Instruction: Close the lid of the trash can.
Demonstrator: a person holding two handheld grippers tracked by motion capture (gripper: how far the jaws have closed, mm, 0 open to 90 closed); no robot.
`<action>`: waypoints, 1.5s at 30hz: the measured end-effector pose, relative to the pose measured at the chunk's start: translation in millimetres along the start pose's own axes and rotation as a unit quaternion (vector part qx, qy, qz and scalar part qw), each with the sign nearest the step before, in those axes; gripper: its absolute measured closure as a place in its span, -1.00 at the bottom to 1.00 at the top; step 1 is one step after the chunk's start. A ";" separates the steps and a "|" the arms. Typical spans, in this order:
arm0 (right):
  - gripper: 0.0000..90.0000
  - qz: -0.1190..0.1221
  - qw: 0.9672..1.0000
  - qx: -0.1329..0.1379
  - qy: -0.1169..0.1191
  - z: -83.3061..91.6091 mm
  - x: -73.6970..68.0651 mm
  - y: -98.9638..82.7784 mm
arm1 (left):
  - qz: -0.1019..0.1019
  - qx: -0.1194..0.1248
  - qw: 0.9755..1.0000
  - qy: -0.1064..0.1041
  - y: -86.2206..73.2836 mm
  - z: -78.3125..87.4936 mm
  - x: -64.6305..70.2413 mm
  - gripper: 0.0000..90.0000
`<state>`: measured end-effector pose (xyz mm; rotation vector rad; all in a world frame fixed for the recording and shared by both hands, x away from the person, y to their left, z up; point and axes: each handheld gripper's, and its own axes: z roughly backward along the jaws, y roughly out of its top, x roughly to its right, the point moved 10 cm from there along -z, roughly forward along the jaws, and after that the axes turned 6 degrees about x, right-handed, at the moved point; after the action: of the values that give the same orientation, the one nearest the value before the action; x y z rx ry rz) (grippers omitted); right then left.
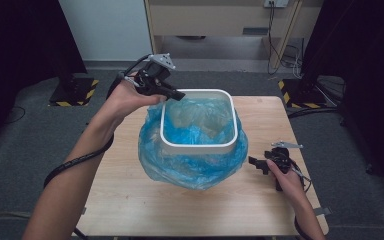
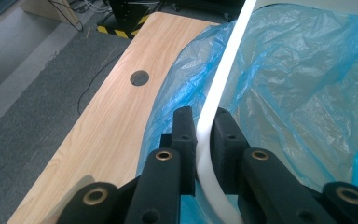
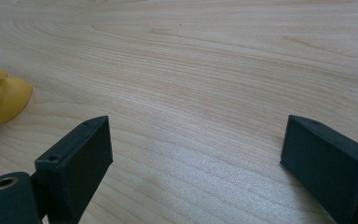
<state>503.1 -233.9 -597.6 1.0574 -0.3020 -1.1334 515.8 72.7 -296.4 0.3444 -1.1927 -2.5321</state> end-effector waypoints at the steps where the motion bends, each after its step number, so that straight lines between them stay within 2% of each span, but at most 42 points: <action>1: -0.81 0.000 1.000 0.000 0.000 0.0 0.0 -0.1 | -0.001 0.000 1.000 0.000 -0.4 -0.2 0.1 0.81; 15: -0.81 0.001 1.000 -0.001 0.000 -0.1 -0.1 -0.1 | 0.005 0.012 1.000 0.003 -2.9 -2.2 -1.4 0.78; 24: -0.81 0.001 1.000 -0.001 0.001 -0.2 -0.2 -0.1 | 0.010 0.024 1.000 0.005 -4.0 -2.2 -0.9 0.51; 30: -0.81 0.003 1.000 -0.002 0.000 -0.4 -0.3 -0.1 | 0.023 0.035 0.999 0.018 -4.4 -0.4 -1.6 0.18; 32: -0.81 0.002 1.000 -0.002 0.000 -0.4 -0.6 -0.1 | 0.031 0.040 0.998 0.027 -4.4 0.7 -2.6 -0.06; 34: -0.81 0.002 1.000 -0.002 0.000 -0.5 -0.7 -0.1 | 0.028 0.045 0.998 0.024 -4.6 2.4 0.2 -0.10; 42: -0.81 0.006 1.000 -0.004 -0.003 -1.1 -0.7 -0.3 | 0.043 0.057 0.997 0.036 -4.9 5.4 9.1 -0.47; 45: -0.81 0.009 1.000 -0.004 -0.004 -1.2 -0.8 -0.2 | 0.050 0.059 0.996 0.043 -5.8 6.4 9.2 -0.55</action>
<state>503.5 -232.6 -598.2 1.0423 -0.3117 -1.1225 504.1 77.1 -297.7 0.4064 -1.2952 -2.3450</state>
